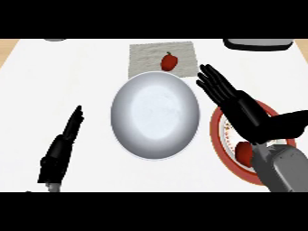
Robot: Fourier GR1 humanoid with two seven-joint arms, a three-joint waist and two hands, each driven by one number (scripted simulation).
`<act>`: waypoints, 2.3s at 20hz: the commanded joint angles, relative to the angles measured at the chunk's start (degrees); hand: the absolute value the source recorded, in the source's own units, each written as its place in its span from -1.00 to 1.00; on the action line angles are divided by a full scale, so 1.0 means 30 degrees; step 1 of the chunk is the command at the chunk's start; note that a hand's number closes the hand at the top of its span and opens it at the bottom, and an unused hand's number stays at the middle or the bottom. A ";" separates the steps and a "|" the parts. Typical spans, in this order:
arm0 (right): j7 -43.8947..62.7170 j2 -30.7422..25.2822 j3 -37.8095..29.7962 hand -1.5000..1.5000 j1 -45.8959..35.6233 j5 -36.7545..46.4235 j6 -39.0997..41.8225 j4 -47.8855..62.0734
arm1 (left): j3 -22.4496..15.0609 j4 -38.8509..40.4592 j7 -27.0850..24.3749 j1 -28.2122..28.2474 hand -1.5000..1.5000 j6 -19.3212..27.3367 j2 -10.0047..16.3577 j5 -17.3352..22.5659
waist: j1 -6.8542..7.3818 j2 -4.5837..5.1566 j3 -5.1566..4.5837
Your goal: Pick the lemon from the plate and place it in the bowl
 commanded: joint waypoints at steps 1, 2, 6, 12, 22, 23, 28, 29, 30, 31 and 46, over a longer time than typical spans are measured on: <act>-0.0494 0.1168 -0.0424 -1.00 -0.1112 0.1395 0.0753 0.2249 | 0.1213 0.0154 -0.0866 -0.0005 0.00 -0.0294 -0.0339 0.0023 | -0.0220 -0.0013 0.0116; -0.0533 0.0499 -0.0542 -1.00 -0.1467 0.1226 0.0492 0.2509 | 0.2642 -0.1421 0.0282 -0.1145 0.00 -0.0677 0.1061 0.1266 | -0.0065 -0.0002 0.0122; -0.1149 0.1162 0.0263 -1.00 -0.2699 0.3938 -0.1220 0.5248 | 0.5455 -0.2799 0.0617 -0.3539 0.00 -0.0283 0.2097 0.2541 | 0.0475 0.0071 0.0133; -0.2563 -0.1072 0.1667 -1.00 -0.0523 1.3840 -1.0349 0.4267 | 0.5954 -0.1433 0.0684 -0.3369 0.00 -0.0728 0.1931 0.3469 | -0.0580 -0.0144 0.0074; 0.8141 -0.4584 0.3778 -1.00 0.0852 2.1021 -0.9040 -0.1691 | 0.7202 -0.1002 0.1049 -0.3345 0.00 -0.1684 0.2863 0.4005 | -0.1026 -0.0332 0.0016; 0.9688 -0.4865 0.3598 -1.00 -0.0249 2.1310 -0.7710 -0.2211 | 0.7303 -0.0700 0.1065 -0.3706 0.00 -0.1860 0.2787 0.4239 | -0.0965 -0.0295 0.0004; 1.4550 -0.6883 0.3804 -1.00 -0.0875 2.0126 -0.1311 -0.4134 | 0.7290 -0.1093 0.1475 -0.3955 0.00 -0.2292 0.3124 0.4372 | -0.0820 -0.0335 -0.0018; 1.5168 -0.7276 0.3553 -1.00 -0.1214 1.9200 0.0126 -0.4358 | 0.6889 -0.1354 0.1777 -0.3736 0.00 -0.1572 0.2612 0.3988 | -0.0688 -0.0299 0.0007; 1.5425 -0.7436 0.3645 -1.00 -0.1238 1.8640 0.1092 -0.4561 | 0.6985 -0.0168 0.0827 -0.4009 0.00 -0.1822 0.2210 0.4018 | -0.0831 -0.0131 0.0009; 1.6937 -0.7180 0.3919 -1.00 -0.1639 1.8396 0.2211 -0.5046 | 0.7191 -0.1139 0.1837 -0.4214 0.00 -0.2184 0.2980 0.4349 | -0.0568 -0.0220 0.0025; 1.9895 -0.6919 0.3072 -1.00 -0.0279 1.5981 0.6720 -0.6069 | 0.7704 0.0435 0.0982 -0.4784 0.00 -0.2983 0.2160 0.3798 | -0.0463 -0.0022 0.0108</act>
